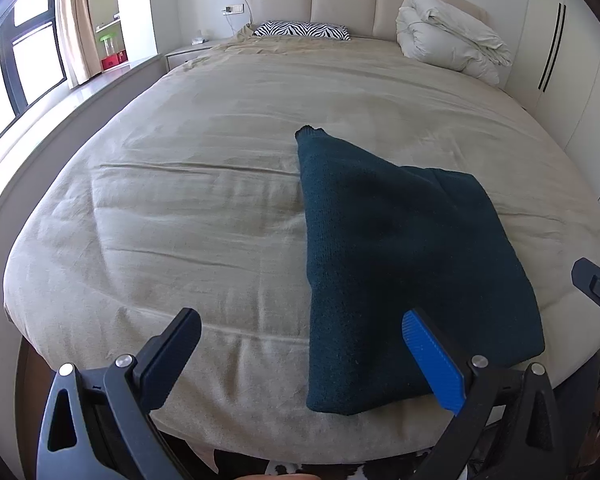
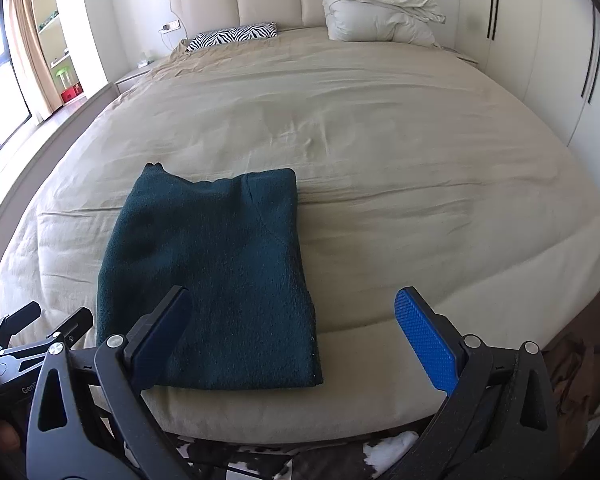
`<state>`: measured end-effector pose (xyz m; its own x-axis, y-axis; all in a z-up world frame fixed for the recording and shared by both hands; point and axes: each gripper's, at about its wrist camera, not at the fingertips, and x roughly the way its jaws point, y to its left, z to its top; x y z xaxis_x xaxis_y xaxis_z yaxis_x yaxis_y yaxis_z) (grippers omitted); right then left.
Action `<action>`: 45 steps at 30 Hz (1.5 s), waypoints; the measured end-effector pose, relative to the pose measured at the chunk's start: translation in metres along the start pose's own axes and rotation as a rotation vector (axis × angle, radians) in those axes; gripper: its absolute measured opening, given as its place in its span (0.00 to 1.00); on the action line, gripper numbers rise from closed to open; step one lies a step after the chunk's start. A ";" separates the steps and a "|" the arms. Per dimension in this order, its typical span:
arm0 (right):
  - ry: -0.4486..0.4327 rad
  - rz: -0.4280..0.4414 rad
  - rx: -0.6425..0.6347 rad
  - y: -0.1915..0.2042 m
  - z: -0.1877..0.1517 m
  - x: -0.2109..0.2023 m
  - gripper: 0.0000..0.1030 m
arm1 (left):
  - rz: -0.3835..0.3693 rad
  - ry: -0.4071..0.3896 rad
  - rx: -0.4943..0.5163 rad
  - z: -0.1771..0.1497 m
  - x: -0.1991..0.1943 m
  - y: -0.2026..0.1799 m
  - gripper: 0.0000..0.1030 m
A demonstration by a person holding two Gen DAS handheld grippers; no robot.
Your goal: Fold small clothes
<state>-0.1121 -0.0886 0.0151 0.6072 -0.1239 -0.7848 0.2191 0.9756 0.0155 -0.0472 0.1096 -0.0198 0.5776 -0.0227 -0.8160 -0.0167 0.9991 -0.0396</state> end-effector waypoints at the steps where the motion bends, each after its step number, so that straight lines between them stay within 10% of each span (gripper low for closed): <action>1: 0.001 0.000 -0.001 0.000 0.000 0.001 1.00 | 0.000 0.000 0.001 0.000 0.000 0.000 1.00; 45: 0.024 0.002 -0.019 0.007 -0.005 0.005 1.00 | 0.002 0.002 0.020 -0.002 0.001 -0.004 1.00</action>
<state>-0.1115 -0.0814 0.0079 0.5893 -0.1174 -0.7993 0.2026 0.9792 0.0055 -0.0483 0.1055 -0.0212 0.5761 -0.0203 -0.8171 -0.0016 0.9997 -0.0260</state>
